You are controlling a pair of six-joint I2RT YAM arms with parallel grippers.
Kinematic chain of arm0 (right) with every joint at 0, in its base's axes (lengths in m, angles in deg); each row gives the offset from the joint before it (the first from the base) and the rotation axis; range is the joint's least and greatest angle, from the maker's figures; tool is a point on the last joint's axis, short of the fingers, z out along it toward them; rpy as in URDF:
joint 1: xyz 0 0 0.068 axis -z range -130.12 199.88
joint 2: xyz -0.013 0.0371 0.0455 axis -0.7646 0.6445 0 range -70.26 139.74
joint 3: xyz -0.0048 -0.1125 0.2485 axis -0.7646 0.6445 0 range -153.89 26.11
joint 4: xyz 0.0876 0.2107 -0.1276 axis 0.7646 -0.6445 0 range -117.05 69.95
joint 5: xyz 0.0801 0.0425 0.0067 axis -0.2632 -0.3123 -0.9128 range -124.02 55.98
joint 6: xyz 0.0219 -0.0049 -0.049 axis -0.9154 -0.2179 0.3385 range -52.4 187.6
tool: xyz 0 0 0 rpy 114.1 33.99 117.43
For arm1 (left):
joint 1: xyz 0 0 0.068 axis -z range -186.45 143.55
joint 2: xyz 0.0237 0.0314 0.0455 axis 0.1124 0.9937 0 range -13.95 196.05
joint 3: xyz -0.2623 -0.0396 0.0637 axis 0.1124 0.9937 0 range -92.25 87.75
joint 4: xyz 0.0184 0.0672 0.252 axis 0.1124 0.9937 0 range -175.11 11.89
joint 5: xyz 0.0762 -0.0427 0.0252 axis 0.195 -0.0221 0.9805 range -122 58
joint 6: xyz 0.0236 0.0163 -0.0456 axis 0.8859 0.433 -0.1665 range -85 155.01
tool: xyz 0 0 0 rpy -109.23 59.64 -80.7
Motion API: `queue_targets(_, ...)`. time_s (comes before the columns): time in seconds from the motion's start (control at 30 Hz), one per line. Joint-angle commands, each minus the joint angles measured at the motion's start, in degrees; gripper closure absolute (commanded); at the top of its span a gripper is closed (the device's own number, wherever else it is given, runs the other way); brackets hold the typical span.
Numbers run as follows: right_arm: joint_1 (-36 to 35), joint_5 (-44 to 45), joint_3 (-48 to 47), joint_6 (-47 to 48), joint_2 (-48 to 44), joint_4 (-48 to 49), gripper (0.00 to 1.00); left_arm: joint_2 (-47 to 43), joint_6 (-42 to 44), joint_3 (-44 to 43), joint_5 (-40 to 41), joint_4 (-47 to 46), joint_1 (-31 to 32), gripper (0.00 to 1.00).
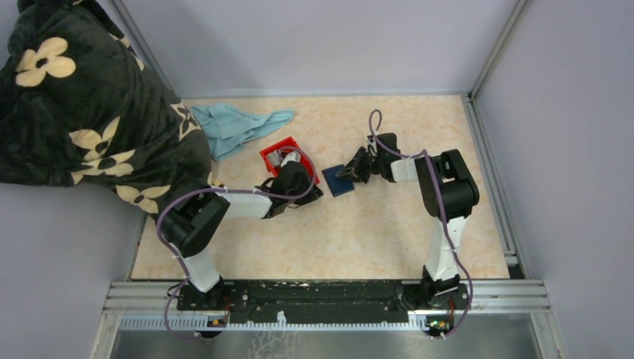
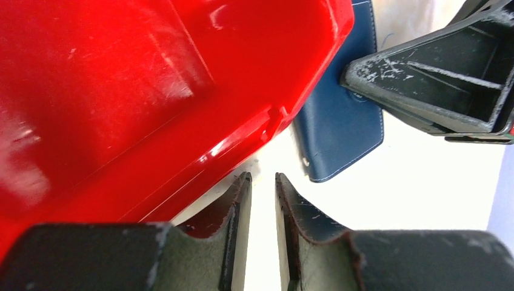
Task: Put the credit cards into the card holder
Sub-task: Close the card holder at the center of the board.
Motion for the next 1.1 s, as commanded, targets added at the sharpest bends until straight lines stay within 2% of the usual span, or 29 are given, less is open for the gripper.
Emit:
queue_targets(0.0,2.32,16.19,4.3,4.88,4.81,-9.93,0.92,-1.05,4.43,-1.24,3.01,16.04,0.01,0.7)
queue_targets(0.33,2.3,16.1,4.11,5.06,4.93,-9.98,0.92,-0.18,8.69,-11.33,-3.17,8.01,-0.51,0.73)
queue_targets(0.5,2.3,15.96,4.16,5.13,4.9,-9.82,0.92,-0.42,10.79,-18.94,-4.39,7.35,-0.76,0.75)
queue_targets(0.67,2.33,15.96,4.23,5.15,4.89,-9.67,0.92,1.53,11.5,-22.42,-5.57,8.25,-1.31,0.76)
queue_targets(0.77,2.36,15.98,4.23,5.31,4.86,-9.73,0.92,4.49,11.41,-21.6,-7.21,6.46,-1.31,0.78)
queue_targets(0.87,2.34,15.93,4.06,5.64,4.86,-9.99,0.92,10.42,10.5,-22.73,-12.7,7.04,-0.92,0.84)
queue_targets(0.97,2.31,16.31,3.81,6.08,4.82,-10.49,0.92,17.03,12.06,-25.79,-12.29,10.71,1.58,0.86)
queue_targets(1.07,2.32,16.55,3.77,6.26,4.72,-10.78,0.93,19.82,11.42,-25.25,-13.34,9.0,3.0,0.86)
